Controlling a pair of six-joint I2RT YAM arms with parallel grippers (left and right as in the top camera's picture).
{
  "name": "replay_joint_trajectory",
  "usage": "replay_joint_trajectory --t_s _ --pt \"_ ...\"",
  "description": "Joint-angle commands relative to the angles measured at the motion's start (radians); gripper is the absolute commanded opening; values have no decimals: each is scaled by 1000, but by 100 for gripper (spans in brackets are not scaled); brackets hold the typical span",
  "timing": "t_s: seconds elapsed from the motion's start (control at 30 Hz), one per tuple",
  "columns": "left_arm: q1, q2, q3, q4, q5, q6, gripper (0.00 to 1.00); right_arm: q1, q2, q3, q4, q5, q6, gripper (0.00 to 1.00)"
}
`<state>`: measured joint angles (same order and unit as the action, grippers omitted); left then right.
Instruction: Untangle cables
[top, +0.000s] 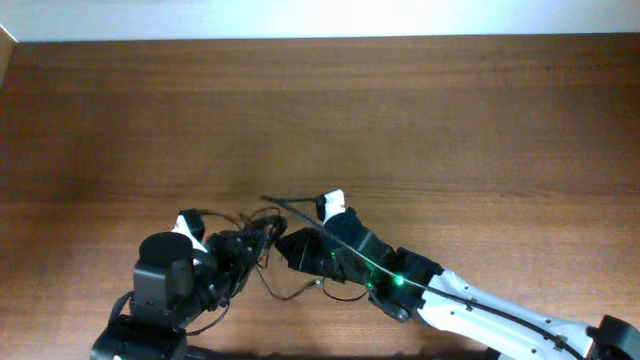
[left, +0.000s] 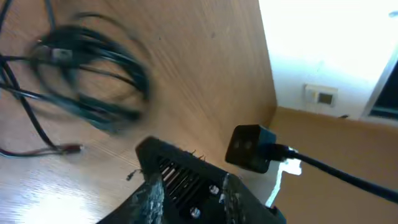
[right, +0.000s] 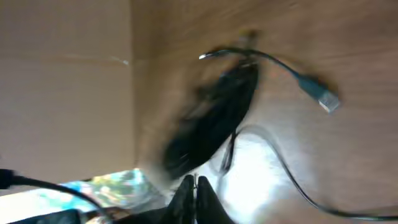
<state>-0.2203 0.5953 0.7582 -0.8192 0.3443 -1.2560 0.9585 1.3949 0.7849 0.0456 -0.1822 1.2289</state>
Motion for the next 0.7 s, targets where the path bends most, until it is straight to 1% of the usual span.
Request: replay_joint_trajectory --t_s 0.0,0.03,0.07,0.13,0.17,0.2,0.23,0.27,0.3,0.33,0.37,0.4,0.43,0.47,0.5,0.57,0.6,0.63,0.67 --pt "0 -6 8 -31 -34 288 73 -73 -2 3 -124 20 -152 4" --pt "0 -6 8 -32 -43 332 86 -106 -17 8 -170 -8 -235 4" --pt "0 -6 8 -37 -66 331 99 -124 -32 19 -213 -9 -293 4" --pt "0 -6 8 -39 -109 332 98 -142 -65 68 -317 -9 -461 4" --pt "0 -6 8 -40 -121 346 95 -142 -68 75 -327 -10 -465 4" --pt "0 -6 8 -43 -152 433 91 -142 -68 76 -344 -23 -452 4" --pt "0 -6 8 -69 -159 467 86 -142 -68 76 -374 -19 -427 4" --pt "0 -3 8 -114 -164 467 84 -143 -68 76 -401 -9 -428 13" --pt "0 11 7 -184 -202 465 76 -158 -69 76 -439 -4 -428 21" --pt "0 43 0 -224 -210 464 66 -196 -69 76 -495 -4 -428 26" --pt "0 89 -24 -223 -209 433 51 -248 -69 76 -555 -5 -428 27" --pt "0 123 -42 -224 -210 392 49 -283 -69 76 -600 -6 -428 27" --pt "0 195 -75 -224 -210 325 58 -338 -69 76 -669 -18 -428 30" --pt "0 271 -99 -222 -211 284 61 -377 -69 76 -729 -20 -428 35" --pt "0 370 -116 -207 -211 247 60 -402 -68 76 -779 -20 -429 37" --pt "0 518 -121 -145 -213 247 52 -409 -68 76 -794 -19 -433 38" --pt "-5 645 -121 -78 -211 247 37 -409 -68 76 -794 -19 -433 40" --pt "-23 735 -121 -31 -211 247 34 -409 -68 76 -794 -19 -433 42" --pt "-43 803 -121 17 -211 247 34 -409 -68 76 -794 -19 -433 43"
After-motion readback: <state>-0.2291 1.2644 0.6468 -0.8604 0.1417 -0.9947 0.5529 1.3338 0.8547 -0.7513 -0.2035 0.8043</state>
